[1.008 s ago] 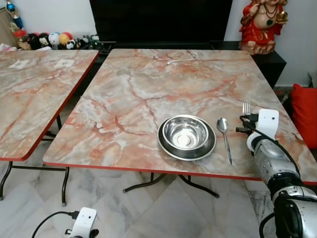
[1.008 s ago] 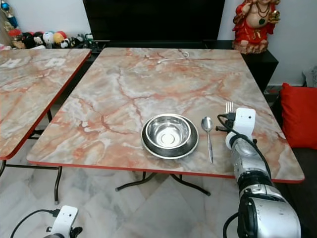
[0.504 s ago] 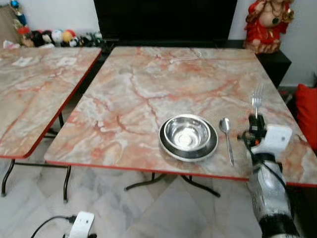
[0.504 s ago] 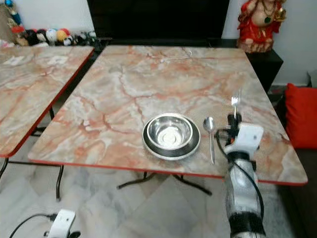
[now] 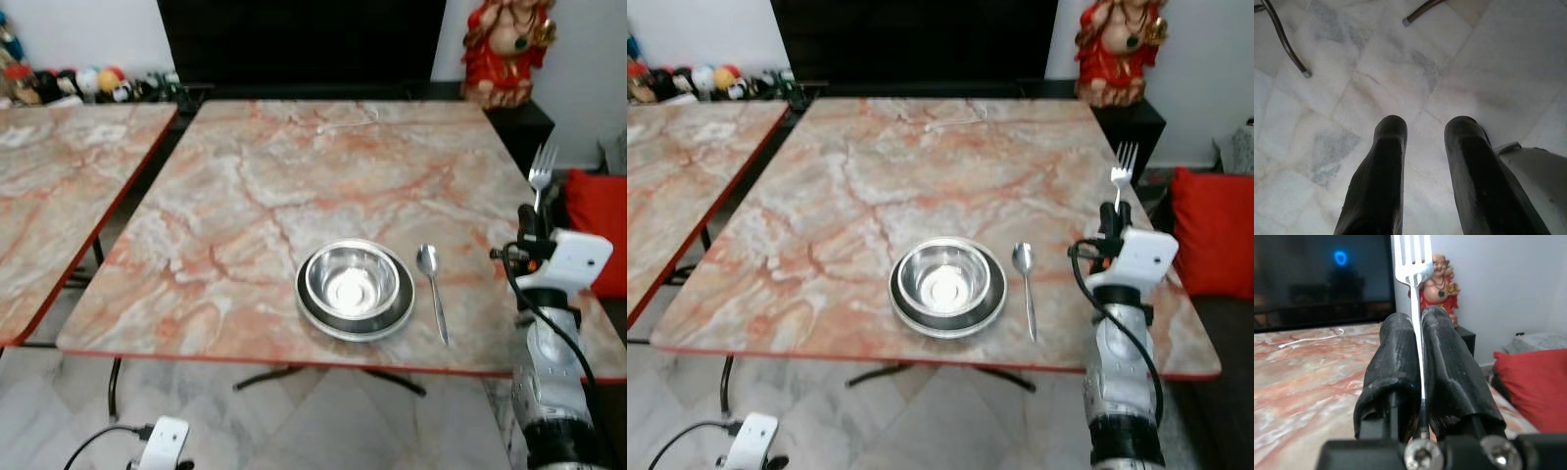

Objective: Setting the table

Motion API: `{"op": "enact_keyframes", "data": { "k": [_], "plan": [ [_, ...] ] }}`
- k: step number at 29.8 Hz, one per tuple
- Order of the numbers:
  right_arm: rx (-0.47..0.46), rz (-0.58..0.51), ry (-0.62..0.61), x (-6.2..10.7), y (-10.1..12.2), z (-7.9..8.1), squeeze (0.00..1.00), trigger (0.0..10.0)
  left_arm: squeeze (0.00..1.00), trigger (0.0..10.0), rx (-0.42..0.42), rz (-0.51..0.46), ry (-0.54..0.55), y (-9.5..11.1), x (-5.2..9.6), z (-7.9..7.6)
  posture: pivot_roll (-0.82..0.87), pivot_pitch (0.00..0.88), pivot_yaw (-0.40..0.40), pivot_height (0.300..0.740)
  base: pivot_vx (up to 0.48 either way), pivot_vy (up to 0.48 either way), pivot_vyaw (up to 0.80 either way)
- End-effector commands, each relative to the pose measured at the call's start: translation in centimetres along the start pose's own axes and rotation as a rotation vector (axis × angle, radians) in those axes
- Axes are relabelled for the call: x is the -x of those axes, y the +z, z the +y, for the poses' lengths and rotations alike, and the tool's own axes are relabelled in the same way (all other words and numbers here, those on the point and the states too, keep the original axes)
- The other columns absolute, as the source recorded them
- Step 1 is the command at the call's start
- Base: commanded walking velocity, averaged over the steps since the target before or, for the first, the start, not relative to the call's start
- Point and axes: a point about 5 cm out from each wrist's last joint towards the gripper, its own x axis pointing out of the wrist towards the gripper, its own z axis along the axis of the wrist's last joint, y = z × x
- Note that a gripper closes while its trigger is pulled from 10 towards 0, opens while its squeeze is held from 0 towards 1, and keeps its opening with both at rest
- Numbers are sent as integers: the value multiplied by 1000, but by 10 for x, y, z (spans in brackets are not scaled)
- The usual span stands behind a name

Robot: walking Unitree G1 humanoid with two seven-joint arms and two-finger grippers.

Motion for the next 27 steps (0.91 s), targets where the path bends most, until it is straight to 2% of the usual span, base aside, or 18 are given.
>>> {"op": "enact_keyframes", "data": {
  "k": [1, 10, 16, 18, 23, 26, 27],
  "plan": [
    [-14, -26, 14, -4, 7, 8, 0, 10000, 0, 10000, -5, 17, 6, -3, 1, 2, 35, 0, 32, 740, 0, 0, 0],
    [-10, -13, -14, 0, 5, 4, 0, 10000, 0, 10000, -2, 8, 3, -1, 0, 0, 35, 11, 28, 740, 0, 0, 0],
    [8, -27, -24, 0, 14, 1, 0, 10000, 0, 10000, -2, 9, 1, -1, 0, -1, 30, 26, 30, 740, 0, 0, 0],
    [33, -2, -24, 0, 14, 0, 0, 10000, 0, 10000, -2, 9, 1, -1, 0, -1, 29, 28, 31, 740, 0, 0, 0],
    [160, 149, -54, 2, 5, -10, 0, 10000, 0, 10000, -3, 10, -1, 0, 0, -1, 16, 30, 34, 740, 0, 0, 0],
    [155, 314, -87, 7, -5, -23, 0, 10000, 0, 10000, -5, 11, -3, 1, -1, -1, 17, 31, 32, 740, 0, 0, 0],
    [104, 354, -56, 8, -5, -21, 0, 10000, 0, 10000, -4, 12, -4, 1, -1, -2, 17, 31, 32, 740, 0, 0, 0]
  ]
}}
